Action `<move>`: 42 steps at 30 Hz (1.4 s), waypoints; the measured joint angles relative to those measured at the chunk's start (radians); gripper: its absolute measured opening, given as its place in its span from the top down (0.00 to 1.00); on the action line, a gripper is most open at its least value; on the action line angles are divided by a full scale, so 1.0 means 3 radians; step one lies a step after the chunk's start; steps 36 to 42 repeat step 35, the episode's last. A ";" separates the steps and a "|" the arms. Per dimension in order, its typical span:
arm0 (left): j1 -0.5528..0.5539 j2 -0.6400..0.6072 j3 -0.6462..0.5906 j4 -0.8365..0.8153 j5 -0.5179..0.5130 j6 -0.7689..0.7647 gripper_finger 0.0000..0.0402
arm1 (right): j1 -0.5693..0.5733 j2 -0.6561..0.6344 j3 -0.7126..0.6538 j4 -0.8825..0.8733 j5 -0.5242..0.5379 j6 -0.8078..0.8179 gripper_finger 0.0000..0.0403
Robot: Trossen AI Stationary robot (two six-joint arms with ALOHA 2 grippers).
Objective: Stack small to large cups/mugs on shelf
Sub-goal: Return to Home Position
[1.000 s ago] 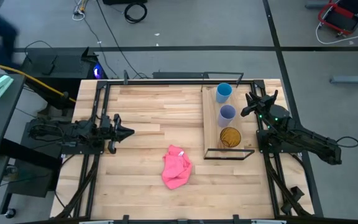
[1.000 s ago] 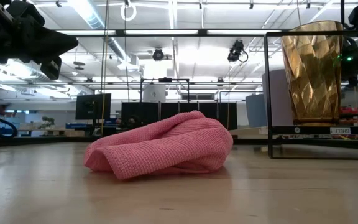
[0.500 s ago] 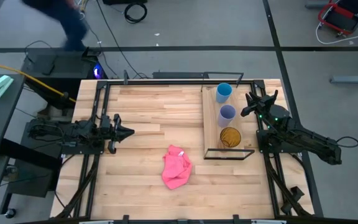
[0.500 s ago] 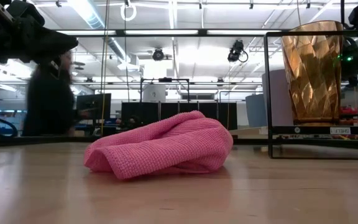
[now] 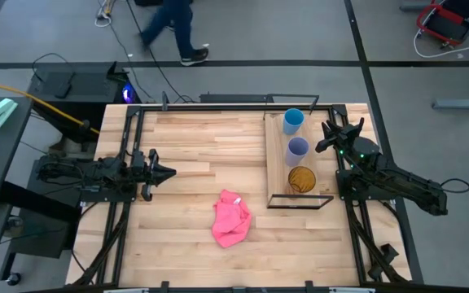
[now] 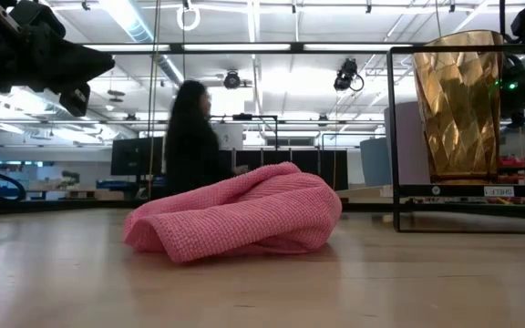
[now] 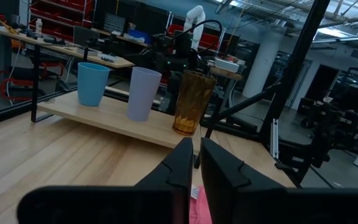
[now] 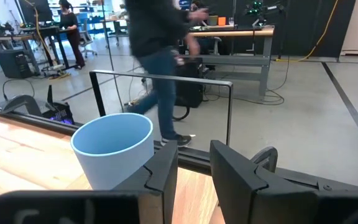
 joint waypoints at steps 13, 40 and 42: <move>0.0000 0.0000 0.0001 0.0000 0.0000 0.0000 0.92 | 0.0000 0.0000 0.0001 -0.0001 0.0000 0.0001 0.74; 0.0001 -0.0001 0.0001 0.0000 0.0001 0.0000 0.91 | -0.0001 0.0000 0.0001 -0.0001 0.0000 0.0000 0.74; 0.0001 -0.0001 0.0001 0.0000 0.0001 0.0000 0.91 | -0.0001 0.0000 0.0001 -0.0001 0.0000 0.0000 0.74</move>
